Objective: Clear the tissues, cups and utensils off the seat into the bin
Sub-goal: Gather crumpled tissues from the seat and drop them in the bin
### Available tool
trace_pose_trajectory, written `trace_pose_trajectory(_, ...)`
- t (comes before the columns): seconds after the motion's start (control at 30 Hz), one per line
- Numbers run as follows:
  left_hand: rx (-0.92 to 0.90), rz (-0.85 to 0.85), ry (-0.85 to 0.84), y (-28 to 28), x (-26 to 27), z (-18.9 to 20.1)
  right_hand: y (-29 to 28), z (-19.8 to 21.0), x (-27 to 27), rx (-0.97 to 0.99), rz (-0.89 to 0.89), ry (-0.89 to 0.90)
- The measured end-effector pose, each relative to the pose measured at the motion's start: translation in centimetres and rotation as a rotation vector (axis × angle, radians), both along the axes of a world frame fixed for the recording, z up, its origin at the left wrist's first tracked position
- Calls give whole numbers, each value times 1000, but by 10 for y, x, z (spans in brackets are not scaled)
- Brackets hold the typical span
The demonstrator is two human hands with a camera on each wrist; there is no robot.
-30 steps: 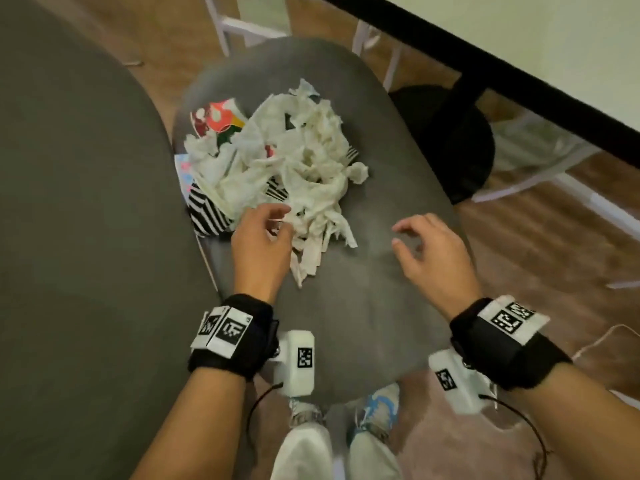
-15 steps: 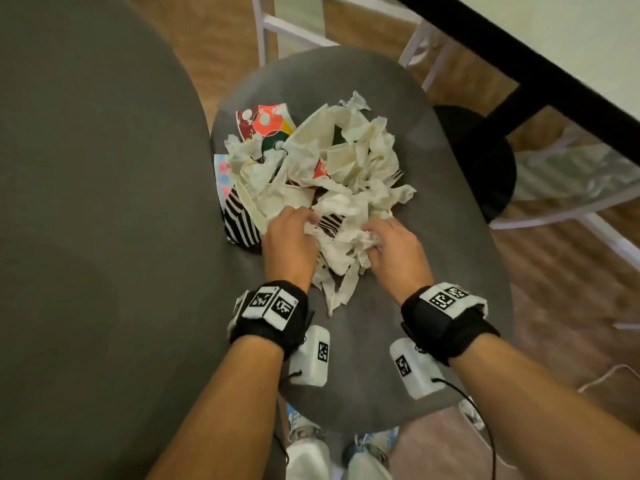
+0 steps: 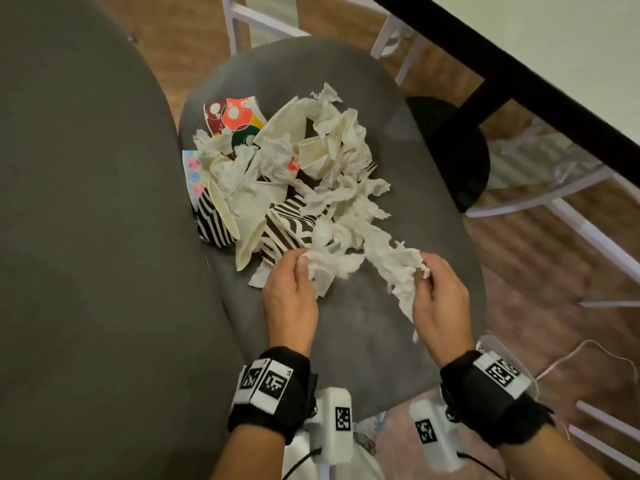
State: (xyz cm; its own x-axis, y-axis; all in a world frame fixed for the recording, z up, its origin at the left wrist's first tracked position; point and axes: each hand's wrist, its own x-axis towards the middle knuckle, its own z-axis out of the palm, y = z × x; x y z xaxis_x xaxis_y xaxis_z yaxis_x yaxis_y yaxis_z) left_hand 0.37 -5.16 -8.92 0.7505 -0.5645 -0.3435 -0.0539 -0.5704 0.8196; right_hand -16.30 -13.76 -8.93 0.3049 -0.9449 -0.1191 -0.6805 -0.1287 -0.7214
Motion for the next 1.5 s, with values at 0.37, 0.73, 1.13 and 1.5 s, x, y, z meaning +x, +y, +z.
trace_pose_trajectory(0.37,264,-124,5,9,-14,-15,-3,-11,0,290,-10,159)
trace_pose_trajectory(0.73,305,-40,-158,9,7,-39,-4,-12,7,331,24,144)
trace_pose_trajectory(1.13,197,-81,-118,9,-15,-37,4,-8,-4,284,-12,150)
trace_pose_trajectory(1.5,89,-49,108,-6,-32,-12,6,1,-21,328,-163,76)
